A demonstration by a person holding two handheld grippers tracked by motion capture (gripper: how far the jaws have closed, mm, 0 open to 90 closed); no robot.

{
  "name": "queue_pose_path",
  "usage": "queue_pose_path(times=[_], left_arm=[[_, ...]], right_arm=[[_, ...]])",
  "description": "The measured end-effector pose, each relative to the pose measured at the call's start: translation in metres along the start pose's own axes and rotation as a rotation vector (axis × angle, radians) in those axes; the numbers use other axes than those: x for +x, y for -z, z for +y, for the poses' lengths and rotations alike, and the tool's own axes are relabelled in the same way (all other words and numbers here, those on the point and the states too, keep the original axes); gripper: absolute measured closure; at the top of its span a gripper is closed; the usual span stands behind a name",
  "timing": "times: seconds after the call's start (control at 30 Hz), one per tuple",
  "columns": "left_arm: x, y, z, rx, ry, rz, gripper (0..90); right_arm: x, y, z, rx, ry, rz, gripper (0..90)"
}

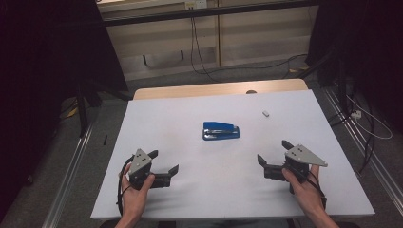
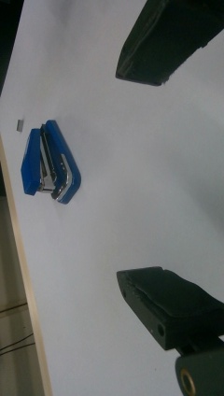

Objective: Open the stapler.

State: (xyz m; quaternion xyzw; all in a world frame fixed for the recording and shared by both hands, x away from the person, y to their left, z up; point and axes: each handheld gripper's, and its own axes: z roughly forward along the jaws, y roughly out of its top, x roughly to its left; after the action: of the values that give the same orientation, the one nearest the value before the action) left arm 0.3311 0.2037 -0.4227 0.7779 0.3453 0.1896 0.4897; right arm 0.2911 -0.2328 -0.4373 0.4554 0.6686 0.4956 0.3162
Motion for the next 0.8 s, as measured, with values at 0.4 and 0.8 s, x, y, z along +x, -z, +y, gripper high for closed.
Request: queue_pose_path(times=[0.4, 0.8], left_arm=[[0.0, -0.015, 0.002, 0.036, 0.017, -0.025, 5.5], [-0.004, -0.031, 0.017, -0.023, 0.011, -0.056, 5.5]], right_arm=[[0.01, -0.013, 0.007, 0.003, 0.028, 0.054, 1.9], [0.033, -0.038, 0.018, 0.006, 0.089, 0.146, 5.8]])
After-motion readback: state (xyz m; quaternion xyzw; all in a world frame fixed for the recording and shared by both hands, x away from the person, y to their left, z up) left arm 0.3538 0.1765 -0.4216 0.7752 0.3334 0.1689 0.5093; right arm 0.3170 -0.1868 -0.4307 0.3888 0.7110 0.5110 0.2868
